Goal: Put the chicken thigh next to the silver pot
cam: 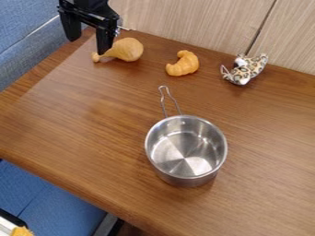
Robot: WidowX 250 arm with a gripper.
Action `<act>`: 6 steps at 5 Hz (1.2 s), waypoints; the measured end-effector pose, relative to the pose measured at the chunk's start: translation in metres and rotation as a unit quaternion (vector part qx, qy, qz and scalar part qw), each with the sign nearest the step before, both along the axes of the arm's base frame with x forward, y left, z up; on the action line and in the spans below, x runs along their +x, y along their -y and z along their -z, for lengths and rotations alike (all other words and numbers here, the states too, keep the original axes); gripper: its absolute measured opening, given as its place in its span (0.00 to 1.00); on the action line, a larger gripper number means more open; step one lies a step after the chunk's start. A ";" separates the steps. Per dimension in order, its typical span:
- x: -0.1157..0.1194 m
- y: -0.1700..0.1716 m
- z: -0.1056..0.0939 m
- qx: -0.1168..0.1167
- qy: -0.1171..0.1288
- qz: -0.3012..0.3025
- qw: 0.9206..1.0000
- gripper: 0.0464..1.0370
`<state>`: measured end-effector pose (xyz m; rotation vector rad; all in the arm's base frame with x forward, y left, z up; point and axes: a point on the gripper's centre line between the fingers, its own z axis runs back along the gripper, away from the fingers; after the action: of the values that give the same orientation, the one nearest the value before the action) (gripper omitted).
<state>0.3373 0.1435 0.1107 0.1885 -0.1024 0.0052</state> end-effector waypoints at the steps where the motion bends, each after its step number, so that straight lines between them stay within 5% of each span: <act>1: -0.001 0.000 0.013 -0.005 -0.018 0.004 1.000 0.96; 3: 0.010 -0.018 0.023 0.051 -0.059 0.152 0.985 0.96; 4: 0.030 -0.023 0.030 0.057 -0.070 0.245 0.965 0.96; 5: 0.054 -0.013 0.039 0.021 -0.054 0.355 0.933 0.96; 6: 0.064 -0.009 0.049 -0.012 -0.047 0.408 0.912 0.96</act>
<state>0.4010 0.1528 0.0619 0.1093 -0.0788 -0.8395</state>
